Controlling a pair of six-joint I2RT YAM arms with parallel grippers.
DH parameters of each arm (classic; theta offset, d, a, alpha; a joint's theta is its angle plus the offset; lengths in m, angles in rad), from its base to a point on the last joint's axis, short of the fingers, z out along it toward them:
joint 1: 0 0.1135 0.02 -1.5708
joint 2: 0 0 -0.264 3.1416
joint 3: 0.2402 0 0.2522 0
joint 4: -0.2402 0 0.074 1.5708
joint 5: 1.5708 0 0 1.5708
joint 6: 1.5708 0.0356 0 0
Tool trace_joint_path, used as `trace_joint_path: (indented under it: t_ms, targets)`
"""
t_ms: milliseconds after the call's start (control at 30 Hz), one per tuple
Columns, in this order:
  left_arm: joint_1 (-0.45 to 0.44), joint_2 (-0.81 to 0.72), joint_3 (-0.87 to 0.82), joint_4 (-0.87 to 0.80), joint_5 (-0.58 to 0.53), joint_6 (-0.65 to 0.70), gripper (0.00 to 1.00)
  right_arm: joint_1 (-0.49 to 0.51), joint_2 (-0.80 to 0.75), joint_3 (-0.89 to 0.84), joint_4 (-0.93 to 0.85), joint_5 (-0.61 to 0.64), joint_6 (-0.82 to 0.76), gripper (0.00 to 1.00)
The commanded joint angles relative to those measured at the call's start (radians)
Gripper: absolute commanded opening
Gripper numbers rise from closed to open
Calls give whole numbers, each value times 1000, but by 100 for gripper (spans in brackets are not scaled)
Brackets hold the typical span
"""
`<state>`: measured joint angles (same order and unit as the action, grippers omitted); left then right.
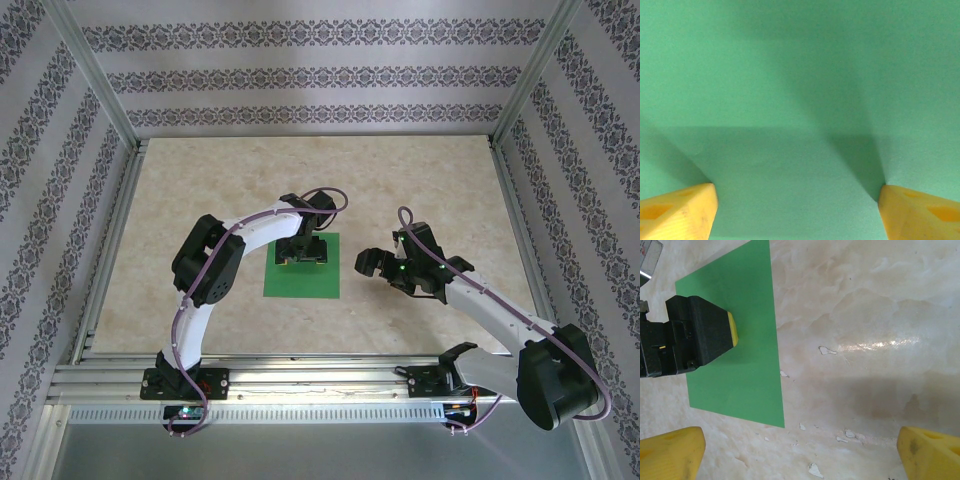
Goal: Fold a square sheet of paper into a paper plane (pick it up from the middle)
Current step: Rotate the square sheet of paper at the center of the table, then first fold the square sheet of paper in half at the center of the table.
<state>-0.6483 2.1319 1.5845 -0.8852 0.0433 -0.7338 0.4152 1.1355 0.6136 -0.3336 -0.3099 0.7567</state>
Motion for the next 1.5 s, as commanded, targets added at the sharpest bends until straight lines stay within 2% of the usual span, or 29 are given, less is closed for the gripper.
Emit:
trace_joint_path:
  t_ms: [0,467,567,767,933,1100,1300,1467]
  targets:
    - [-17,92,-29,-57,-25,27,83,10,-15,17,-25,23,9,98]
    - [-17,59,-27,-39,3,60,78,11,-29,17,-33,28,20,98]
    - [-17,41,-21,-23,23,93,65,10,-32,20,-30,26,21,98]
    - [-19,-20,-30,19,28,116,55,10,-51,22,-45,59,23,98]
    - [-19,-106,-81,110,46,134,40,4,-81,13,-52,96,43,98]
    - [-18,-174,-150,191,54,138,39,-9,-131,-1,-54,131,70,98]
    - [-16,-244,-219,313,144,148,35,-77,-197,-31,-58,115,84,98]
    - [-11,-299,-257,476,351,103,36,-167,-232,-44,-40,4,81,98]
